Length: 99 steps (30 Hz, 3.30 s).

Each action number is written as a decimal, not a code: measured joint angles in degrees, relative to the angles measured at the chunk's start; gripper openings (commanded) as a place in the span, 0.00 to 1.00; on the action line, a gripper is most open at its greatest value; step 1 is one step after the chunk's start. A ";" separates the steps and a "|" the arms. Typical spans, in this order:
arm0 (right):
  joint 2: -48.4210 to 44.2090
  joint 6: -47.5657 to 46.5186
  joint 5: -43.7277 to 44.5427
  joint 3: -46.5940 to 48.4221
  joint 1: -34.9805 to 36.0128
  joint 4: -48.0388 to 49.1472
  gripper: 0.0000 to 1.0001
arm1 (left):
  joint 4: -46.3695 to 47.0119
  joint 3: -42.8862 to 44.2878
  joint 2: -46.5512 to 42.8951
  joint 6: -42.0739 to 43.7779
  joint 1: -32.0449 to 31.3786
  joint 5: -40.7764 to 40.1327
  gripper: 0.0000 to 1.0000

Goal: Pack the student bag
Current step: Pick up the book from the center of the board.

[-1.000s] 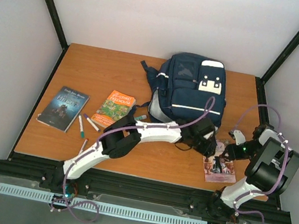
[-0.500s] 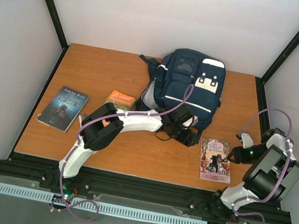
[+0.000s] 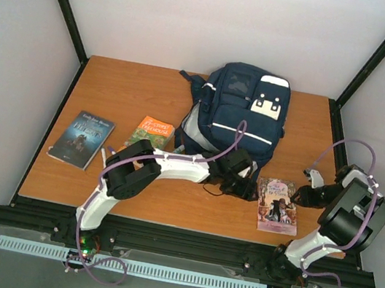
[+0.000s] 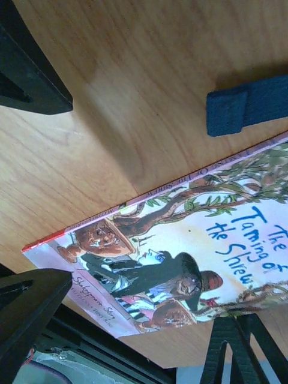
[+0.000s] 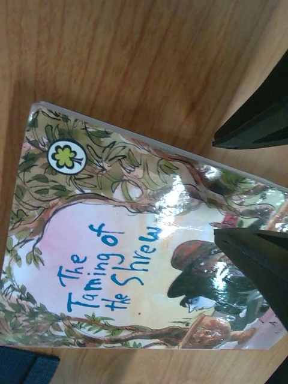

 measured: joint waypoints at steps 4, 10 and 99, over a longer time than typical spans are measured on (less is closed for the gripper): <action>2.69 0.42 -0.15 0.07 0.07 1.49 0.27 | 3.10 0.76 3.10 -3.76 -0.35 1.64 0.72; 3.30 1.25 2.58 -0.26 0.09 4.46 0.19 | 5.29 3.34 5.51 -7.32 -0.33 2.78 0.75; 0.00 1.05 6.93 -2.64 -1.01 13.46 0.23 | 31.65 -0.68 8.41 -23.45 -3.63 -1.62 0.68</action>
